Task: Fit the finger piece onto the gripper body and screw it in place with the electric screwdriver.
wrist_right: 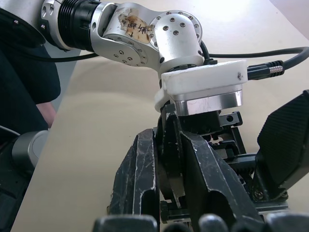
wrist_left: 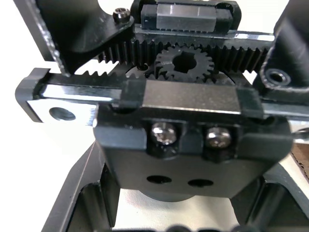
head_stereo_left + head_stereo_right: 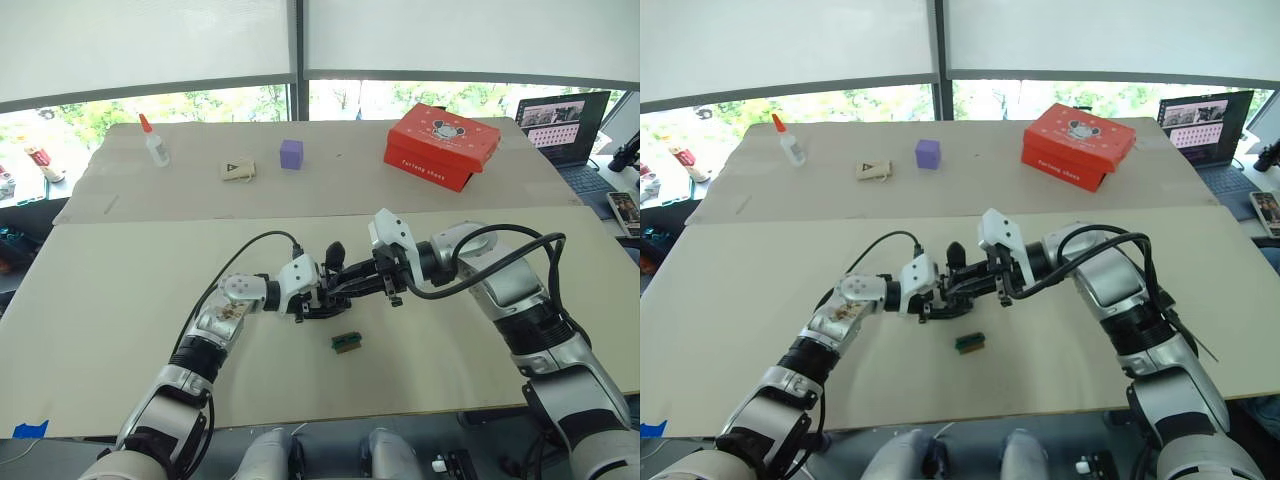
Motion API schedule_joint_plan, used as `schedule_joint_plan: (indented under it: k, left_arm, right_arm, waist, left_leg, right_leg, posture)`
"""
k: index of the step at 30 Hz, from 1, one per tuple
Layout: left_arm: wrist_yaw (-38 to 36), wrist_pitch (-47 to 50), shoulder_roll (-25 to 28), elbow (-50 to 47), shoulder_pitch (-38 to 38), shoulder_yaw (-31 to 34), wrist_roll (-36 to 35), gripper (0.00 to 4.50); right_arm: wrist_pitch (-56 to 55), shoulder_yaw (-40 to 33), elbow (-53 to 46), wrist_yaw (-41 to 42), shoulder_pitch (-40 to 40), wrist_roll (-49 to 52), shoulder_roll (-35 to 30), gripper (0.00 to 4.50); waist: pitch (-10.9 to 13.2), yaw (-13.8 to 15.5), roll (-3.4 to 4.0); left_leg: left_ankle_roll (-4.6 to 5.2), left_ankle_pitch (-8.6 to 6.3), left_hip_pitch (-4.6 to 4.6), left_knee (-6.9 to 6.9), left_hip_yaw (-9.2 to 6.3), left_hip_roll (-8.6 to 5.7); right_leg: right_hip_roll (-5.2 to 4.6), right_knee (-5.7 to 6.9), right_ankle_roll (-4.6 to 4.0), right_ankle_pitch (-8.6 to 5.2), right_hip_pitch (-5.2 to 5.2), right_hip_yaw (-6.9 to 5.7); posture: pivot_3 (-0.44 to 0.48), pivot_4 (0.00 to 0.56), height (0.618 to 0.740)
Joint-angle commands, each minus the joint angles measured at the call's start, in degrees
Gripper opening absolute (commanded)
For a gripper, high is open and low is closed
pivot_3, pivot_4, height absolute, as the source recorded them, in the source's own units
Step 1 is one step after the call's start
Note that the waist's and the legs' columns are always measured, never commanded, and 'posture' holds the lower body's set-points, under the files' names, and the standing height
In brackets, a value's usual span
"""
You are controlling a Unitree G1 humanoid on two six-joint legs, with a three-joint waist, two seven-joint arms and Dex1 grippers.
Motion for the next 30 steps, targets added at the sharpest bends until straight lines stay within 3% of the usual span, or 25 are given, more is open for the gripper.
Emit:
schedule_joint_plan:
  k: [1, 2, 3, 17, 20, 22, 27, 30]
  left_arm:
    - [-0.46, -0.88, 0.57, -0.46, -1.53, 1.95, -1.09, 2.34]
    - [-0.51, -0.95, 0.57, -0.38, -1.47, 1.97, -1.08, 2.34]
    - [-0.6, -0.98, 0.62, -0.36, -1.34, 2.0, -1.11, 2.34]
    - [-0.19, 1.23, 0.49, -1.45, 0.98, 1.76, -1.29, 2.34]
    - [-1.04, 4.35, 1.79, -3.46, 2.51, 2.7, -2.84, 3.68]
    - [-2.08, 5.6, 4.01, -6.55, 4.55, 3.42, -3.62, 4.5]
    - [-5.87, 15.3, 13.73, -23.23, 12.13, 8.66, -10.71, 4.5]
    - [-7.59, 24.28, 20.53, -35.43, 16.03, 13.06, -17.64, 4.5]
  right_arm:
    - [2.92, 0.61, 1.57, -1.47, 2.13, -2.94, -1.1, 2.0]
    - [3.05, 0.16, 0.79, -0.97, 1.95, -2.83, -1.53, 2.32]
    - [3.99, -0.53, -0.27, -0.32, 1.52, -2.34, -2.37, 2.35]
    - [9.06, -8.31, -8.39, 2.3, 0.74, 1.57, -11.56, 2.35]
    - [13.03, -10.31, -7.88, 3.22, 0.0, 1.47, -16.85, 2.35]
    - [15.37, -10.91, -7.36, 4.65, -0.14, 1.16, -20.99, 2.89]
    - [20.19, -11.35, -0.78, 5.57, -1.42, -1.61, -30.17, 4.48]
    - [20.12, -8.91, 6.14, 7.44, -2.58, -5.2, -34.48, 4.48]
  waist:
    - [0.21, 0.09, 0.05]
    - [0.21, 0.05, 0.07]
    - [0.22, 0.02, 0.07]
    - [0.59, 0.15, 0.04]
    - [0.69, 0.19, 0.05]
    - [0.82, 0.19, 0.03]
    - [1.16, -0.3, 0.12]
    - [1.77, -0.12, 0.3]
  left_leg:
    - [0.0, 0.0, -0.19, 0.0, -0.02, 0.0]
    - [0.01, 0.01, -0.42, 0.02, 0.01, -0.05]
    - [0.01, 0.02, -0.4, 0.04, 0.01, -0.05]
    - [0.11, 0.02, -0.77, 0.24, -0.08, -0.09]
    - [0.12, 0.02, -0.79, 0.25, -0.07, -0.12]
    - [0.13, 0.02, -0.82, 0.26, -0.08, -0.13]
    - [0.11, 0.02, -0.74, 0.23, -0.12, -0.04]
    - [0.1, 0.03, -0.76, 0.24, -0.12, -0.03]
  right_leg:
    - [0.0, 0.0, -0.02, 0.02, -0.13, -0.06]
    - [-0.02, -0.01, -0.05, 0.03, -0.34, -0.04]
    - [-0.01, 0.02, -0.05, 0.03, -0.33, -0.06]
    - [0.14, 0.01, -0.04, 0.03, -0.32, -0.99]
    - [0.13, 0.01, -0.04, 0.03, -0.3, -1.0]
    - [0.11, 0.0, -0.03, 0.03, -0.31, -1.0]
    - [0.08, -0.09, -0.04, 0.03, -0.34, -0.98]
    - [0.02, -0.11, -0.04, 0.03, -0.37, -0.97]
  posture:
    - [0.0, 0.15, 0.74]
    - [0.0, 0.15, 0.74]
    - [0.0, 0.15, 0.74]
    - [0.0, 0.15, 0.74]
    - [0.0, 0.15, 0.74]
    - [0.0, 0.15, 0.74]
    - [0.0, 0.15, 0.74]
    - [0.0, 0.15, 0.74]
